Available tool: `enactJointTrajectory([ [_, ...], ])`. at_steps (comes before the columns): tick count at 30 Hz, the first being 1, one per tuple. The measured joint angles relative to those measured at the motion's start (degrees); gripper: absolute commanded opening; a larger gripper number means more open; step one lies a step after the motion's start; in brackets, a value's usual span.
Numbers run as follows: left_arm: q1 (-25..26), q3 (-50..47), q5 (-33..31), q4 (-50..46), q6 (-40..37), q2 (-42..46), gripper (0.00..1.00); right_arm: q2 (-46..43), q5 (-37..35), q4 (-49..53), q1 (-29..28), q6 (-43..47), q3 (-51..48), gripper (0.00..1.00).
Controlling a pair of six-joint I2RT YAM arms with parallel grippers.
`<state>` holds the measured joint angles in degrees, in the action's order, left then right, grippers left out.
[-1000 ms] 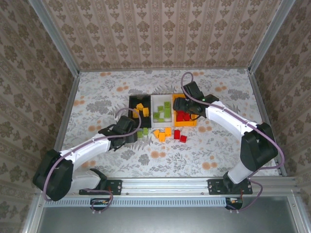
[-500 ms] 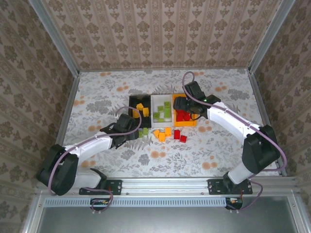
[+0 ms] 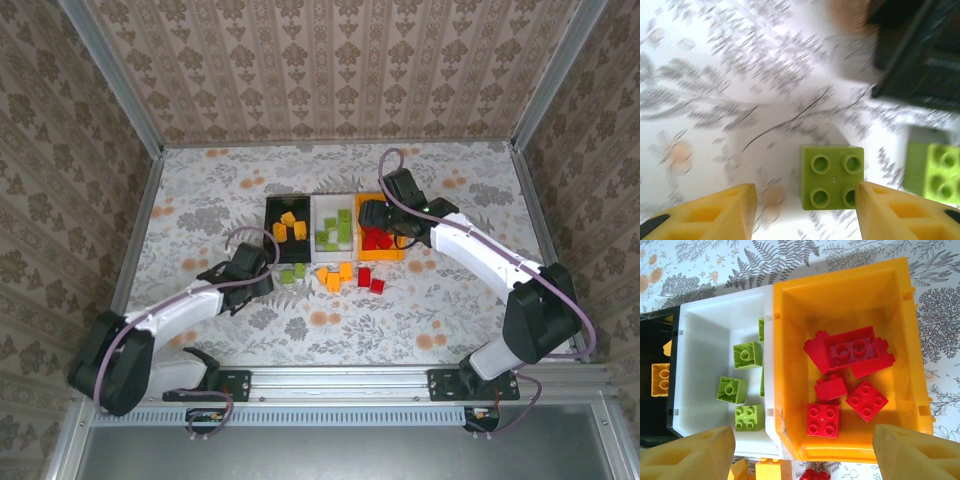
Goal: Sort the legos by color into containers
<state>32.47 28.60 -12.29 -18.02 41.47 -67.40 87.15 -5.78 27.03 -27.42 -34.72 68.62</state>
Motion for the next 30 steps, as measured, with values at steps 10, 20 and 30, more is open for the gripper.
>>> enactJointTrajectory([
  [10,2.6,1.4,0.5,-6.6,0.5,7.4,0.81,-0.5,0.0,-0.1,0.0,0.0,-0.1,0.74],
  [20,1.3,3.5,-1.1,-3.8,0.1,-9.0,0.66,-1.1,0.0,-0.1,0.0,0.0,-0.9,0.74],
  [30,0.8,4.2,-2.6,-2.0,0.0,-10.4,0.36,-2.5,0.1,-0.2,0.1,0.0,-1.4,0.74],
])
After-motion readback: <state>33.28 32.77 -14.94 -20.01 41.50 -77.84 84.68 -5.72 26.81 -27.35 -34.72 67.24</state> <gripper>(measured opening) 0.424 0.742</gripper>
